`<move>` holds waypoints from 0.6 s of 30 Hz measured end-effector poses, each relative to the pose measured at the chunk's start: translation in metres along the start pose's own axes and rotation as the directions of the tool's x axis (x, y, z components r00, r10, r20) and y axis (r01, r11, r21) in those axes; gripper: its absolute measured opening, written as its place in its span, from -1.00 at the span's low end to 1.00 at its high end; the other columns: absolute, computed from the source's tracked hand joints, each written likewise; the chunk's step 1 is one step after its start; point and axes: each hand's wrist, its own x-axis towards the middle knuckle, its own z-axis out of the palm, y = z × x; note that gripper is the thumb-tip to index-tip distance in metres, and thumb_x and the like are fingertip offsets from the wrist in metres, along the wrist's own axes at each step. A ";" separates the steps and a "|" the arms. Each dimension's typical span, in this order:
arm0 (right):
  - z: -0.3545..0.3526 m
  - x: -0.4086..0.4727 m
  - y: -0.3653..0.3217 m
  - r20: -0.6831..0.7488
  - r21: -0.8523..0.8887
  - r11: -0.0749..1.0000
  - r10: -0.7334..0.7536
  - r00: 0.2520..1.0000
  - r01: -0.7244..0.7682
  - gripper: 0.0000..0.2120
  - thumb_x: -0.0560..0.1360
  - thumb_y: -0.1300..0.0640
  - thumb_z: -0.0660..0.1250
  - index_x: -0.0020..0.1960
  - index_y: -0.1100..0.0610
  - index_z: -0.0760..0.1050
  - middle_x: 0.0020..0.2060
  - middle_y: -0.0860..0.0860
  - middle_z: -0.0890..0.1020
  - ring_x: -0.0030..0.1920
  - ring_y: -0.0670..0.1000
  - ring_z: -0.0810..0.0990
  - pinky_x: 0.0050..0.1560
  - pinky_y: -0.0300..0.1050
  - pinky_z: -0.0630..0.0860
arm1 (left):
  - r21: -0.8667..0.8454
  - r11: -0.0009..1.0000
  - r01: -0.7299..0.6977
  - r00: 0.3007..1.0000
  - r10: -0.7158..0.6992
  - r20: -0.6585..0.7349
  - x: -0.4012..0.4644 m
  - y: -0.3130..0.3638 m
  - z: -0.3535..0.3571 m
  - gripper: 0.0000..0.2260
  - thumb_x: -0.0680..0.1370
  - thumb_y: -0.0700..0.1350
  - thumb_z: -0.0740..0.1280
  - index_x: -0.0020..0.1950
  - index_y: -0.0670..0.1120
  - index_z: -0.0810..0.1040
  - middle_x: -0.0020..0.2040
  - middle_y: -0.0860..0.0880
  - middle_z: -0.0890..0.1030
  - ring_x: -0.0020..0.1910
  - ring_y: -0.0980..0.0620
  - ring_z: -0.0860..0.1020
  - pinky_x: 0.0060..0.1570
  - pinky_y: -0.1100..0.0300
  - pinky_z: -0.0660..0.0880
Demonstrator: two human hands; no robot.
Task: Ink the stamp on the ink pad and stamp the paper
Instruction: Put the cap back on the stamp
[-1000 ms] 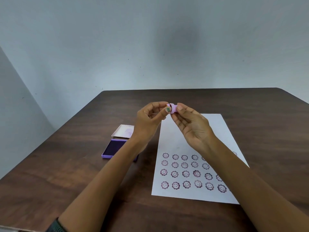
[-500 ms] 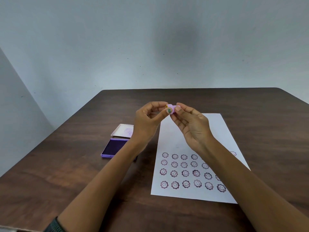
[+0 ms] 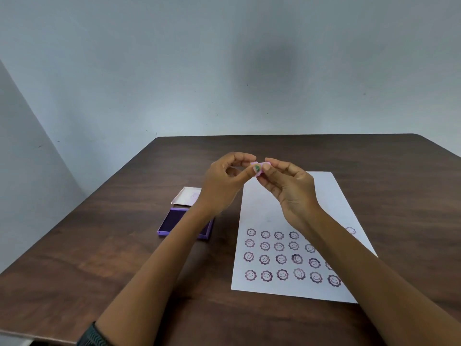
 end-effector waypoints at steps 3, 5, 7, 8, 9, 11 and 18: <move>0.000 -0.003 0.006 -0.027 -0.269 0.957 -0.123 0.992 0.112 -0.78 0.39 0.23 0.42 0.03 0.17 0.57 -0.09 0.10 0.68 -0.11 0.01 0.69 -0.10 -0.21 0.62 | 0.055 0.999 -0.003 0.999 0.000 0.049 0.006 -0.001 -0.021 -0.70 0.48 -0.02 0.38 0.19 0.00 0.52 0.00 0.11 0.58 -0.14 0.26 0.52 -0.19 0.48 0.43; -0.001 -0.004 0.010 0.006 -0.480 0.851 -0.242 0.970 0.215 -0.76 0.38 0.18 0.45 0.04 0.15 0.58 -0.08 0.05 0.68 -0.11 -0.05 0.66 -0.08 -0.24 0.60 | 0.077 0.996 0.033 0.997 -0.038 0.064 0.007 -0.005 -0.042 -0.67 0.47 0.03 0.37 0.21 0.03 0.49 0.06 0.10 0.56 -0.15 0.32 0.51 -0.19 0.51 0.40; -0.001 -0.005 0.013 0.096 -0.638 0.708 -0.318 0.943 0.303 -0.76 0.39 0.15 0.45 0.04 0.14 0.58 -0.08 -0.03 0.65 -0.12 -0.12 0.62 -0.12 -0.42 0.51 | 0.152 0.984 0.089 0.989 -0.106 0.107 0.004 -0.013 -0.069 -0.59 0.42 0.17 0.34 0.23 0.09 0.47 0.15 0.11 0.54 -0.03 0.30 0.51 -0.12 0.44 0.40; 0.000 -0.005 0.015 0.139 -0.683 0.650 -0.330 0.934 0.332 -0.77 0.40 0.16 0.44 0.05 0.14 0.59 -0.07 -0.04 0.64 -0.12 -0.13 0.60 -0.16 -0.51 0.47 | 0.194 0.973 0.122 0.981 -0.148 0.122 0.001 -0.020 -0.084 -0.54 0.38 0.23 0.33 0.24 0.12 0.45 0.18 0.12 0.52 0.04 0.26 0.50 -0.07 0.37 0.41; 0.001 -0.004 0.017 0.175 -0.710 0.609 -0.333 0.927 0.353 -0.77 0.40 0.17 0.43 0.05 0.16 0.59 -0.06 -0.03 0.65 -0.11 -0.13 0.58 -0.19 -0.56 0.44 | 0.234 0.959 0.158 0.974 -0.190 0.124 -0.004 -0.028 -0.099 -0.51 0.36 0.26 0.32 0.25 0.14 0.44 0.21 0.13 0.50 0.10 0.22 0.49 -0.02 0.30 0.41; 0.002 -0.005 0.021 0.225 -0.737 0.559 -0.328 0.917 0.381 -0.79 0.40 0.19 0.42 0.02 0.20 0.60 -0.05 -0.01 0.64 -0.11 -0.11 0.57 -0.19 -0.62 0.41 | 0.289 0.928 0.233 0.958 -0.270 0.094 -0.016 -0.048 -0.127 -0.46 0.34 0.26 0.34 0.28 0.14 0.41 0.26 0.11 0.47 0.19 0.12 0.47 0.09 0.20 0.40; 0.002 -0.003 0.027 0.318 -0.785 0.423 -0.350 0.881 0.452 -0.92 0.40 0.25 0.42 -0.10 0.18 0.62 -0.15 -0.05 0.59 -0.20 -0.22 0.52 -0.15 -0.67 0.33 | 0.272 0.877 0.397 0.884 -0.445 0.144 -0.034 -0.080 -0.179 -0.21 0.23 0.31 0.37 0.42 0.12 0.28 0.44 0.05 0.34 0.38 0.10 0.32 0.28 0.19 0.24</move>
